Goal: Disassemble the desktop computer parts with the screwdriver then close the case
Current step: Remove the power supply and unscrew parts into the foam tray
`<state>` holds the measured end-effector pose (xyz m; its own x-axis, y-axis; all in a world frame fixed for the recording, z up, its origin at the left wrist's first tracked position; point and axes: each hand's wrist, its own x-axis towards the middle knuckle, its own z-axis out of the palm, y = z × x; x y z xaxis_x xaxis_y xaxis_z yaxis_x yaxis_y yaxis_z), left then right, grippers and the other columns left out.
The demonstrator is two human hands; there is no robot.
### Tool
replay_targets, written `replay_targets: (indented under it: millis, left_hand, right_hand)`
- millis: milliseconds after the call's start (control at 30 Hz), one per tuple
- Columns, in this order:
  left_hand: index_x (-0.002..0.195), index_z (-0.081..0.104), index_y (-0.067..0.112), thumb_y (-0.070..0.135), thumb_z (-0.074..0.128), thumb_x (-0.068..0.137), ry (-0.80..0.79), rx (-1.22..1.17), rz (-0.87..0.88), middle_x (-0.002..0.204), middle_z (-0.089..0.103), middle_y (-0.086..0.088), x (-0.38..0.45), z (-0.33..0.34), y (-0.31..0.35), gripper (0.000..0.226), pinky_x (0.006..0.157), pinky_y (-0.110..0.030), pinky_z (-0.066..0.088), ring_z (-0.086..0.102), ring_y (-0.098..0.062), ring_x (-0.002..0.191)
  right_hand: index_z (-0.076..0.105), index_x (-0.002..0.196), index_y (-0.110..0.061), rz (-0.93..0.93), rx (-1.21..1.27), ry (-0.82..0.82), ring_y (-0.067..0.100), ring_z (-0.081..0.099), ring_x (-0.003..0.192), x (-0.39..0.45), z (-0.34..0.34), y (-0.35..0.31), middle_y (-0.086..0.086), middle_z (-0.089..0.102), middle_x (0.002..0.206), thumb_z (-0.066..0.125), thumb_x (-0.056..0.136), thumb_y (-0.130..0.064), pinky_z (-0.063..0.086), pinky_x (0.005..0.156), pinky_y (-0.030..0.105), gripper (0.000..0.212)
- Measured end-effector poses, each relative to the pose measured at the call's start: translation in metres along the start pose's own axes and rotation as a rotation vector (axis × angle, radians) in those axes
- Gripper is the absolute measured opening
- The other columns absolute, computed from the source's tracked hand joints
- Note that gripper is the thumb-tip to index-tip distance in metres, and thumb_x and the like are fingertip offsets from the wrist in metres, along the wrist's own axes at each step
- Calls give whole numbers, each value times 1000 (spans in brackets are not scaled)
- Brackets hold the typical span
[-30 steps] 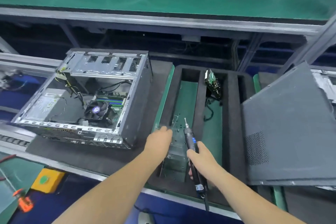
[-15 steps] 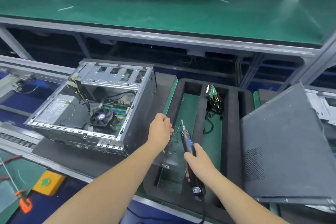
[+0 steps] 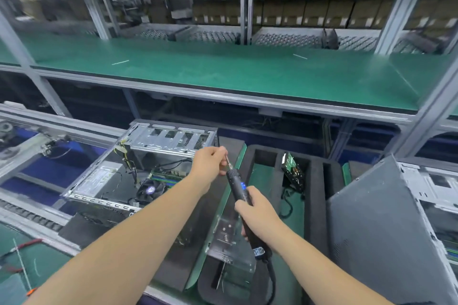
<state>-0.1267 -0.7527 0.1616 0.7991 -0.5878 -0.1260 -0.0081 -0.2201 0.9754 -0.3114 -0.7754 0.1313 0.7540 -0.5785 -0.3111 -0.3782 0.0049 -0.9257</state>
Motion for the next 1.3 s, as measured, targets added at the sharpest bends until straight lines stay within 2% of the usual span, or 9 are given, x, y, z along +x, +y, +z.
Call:
replay_targets:
  millis: [333, 500, 667, 833, 1000, 1067, 1133, 1233, 1300]
  left_hand:
    - [82, 68, 9, 28, 60, 100, -30, -84, -134, 81, 63, -8, 6, -19, 1, 28, 62, -31, 53, 62, -21, 75]
    - [83, 67, 6, 30, 63, 100, -100, 29, -94, 79, 62, -9, 10, -32, 4, 29, 54, -23, 54, 63, -16, 69]
    - [85, 68, 3, 29, 64, 100, -114, 140, -76, 77, 62, -8, 10, -39, 12, 30, 53, -23, 56, 62, -15, 67]
    - [94, 70, -2, 28, 66, 99, -108, 228, -66, 71, 61, -7, 5, -52, 22, 31, 69, -35, 64, 64, -18, 68]
    - [108, 69, -1, 30, 71, 96, 71, -36, -117, 95, 70, -12, -12, -72, 21, 33, 71, -32, 64, 68, -19, 81]
    - [111, 69, -1, 28, 72, 94, 157, -208, -181, 88, 68, -8, -19, -88, 16, 33, 66, -30, 60, 67, -16, 70]
    - [102, 74, 4, 31, 74, 93, 253, -330, -249, 79, 66, -3, -27, -112, 8, 28, 57, -25, 53, 62, -13, 56]
    - [87, 75, 13, 32, 76, 91, 379, -484, -305, 82, 71, 1, -39, -160, -6, 19, 61, -27, 50, 61, -15, 67]
    - [82, 73, 12, 24, 74, 91, 428, -603, -317, 78, 70, -1, -47, -194, -17, 15, 63, -27, 49, 60, -16, 64]
  right_hand:
    - [50, 95, -23, -20, -18, -14, 19, 51, 48, 4, 15, -12, 6, 51, 76, 51, 85, -26, 50, 45, 28, 10]
    - [49, 96, -21, -18, -33, -20, 21, 49, 52, 3, 18, -14, 7, 50, 76, 51, 85, -27, 49, 45, 29, 13]
    - [48, 98, -20, -28, -67, -32, 21, 52, 46, 1, 21, -18, 8, 53, 75, 50, 84, -30, 50, 46, 28, 17]
    - [51, 96, -25, -54, -85, -44, 19, 53, 47, -1, 26, -21, 6, 54, 78, 51, 84, -32, 49, 45, 28, 14]
    - [50, 98, -27, -83, -98, -88, 19, 54, 50, 2, 49, -37, 5, 54, 76, 50, 83, -34, 50, 48, 32, 16]
    - [49, 102, -29, -92, -95, -138, 20, 57, 49, 4, 69, -46, 5, 58, 73, 51, 86, -32, 50, 48, 32, 16]
    - [47, 112, -30, -107, -97, -194, 21, 61, 54, 3, 94, -55, 4, 65, 75, 55, 87, -30, 53, 52, 33, 26]
    - [37, 120, -35, -162, -152, -272, 19, 63, 65, -3, 142, -64, 6, 67, 94, 67, 83, -31, 53, 57, 29, 47]
    - [36, 123, -36, -210, -142, -328, 19, 64, 68, -9, 179, -66, 4, 66, 98, 75, 79, -25, 55, 62, 32, 59]
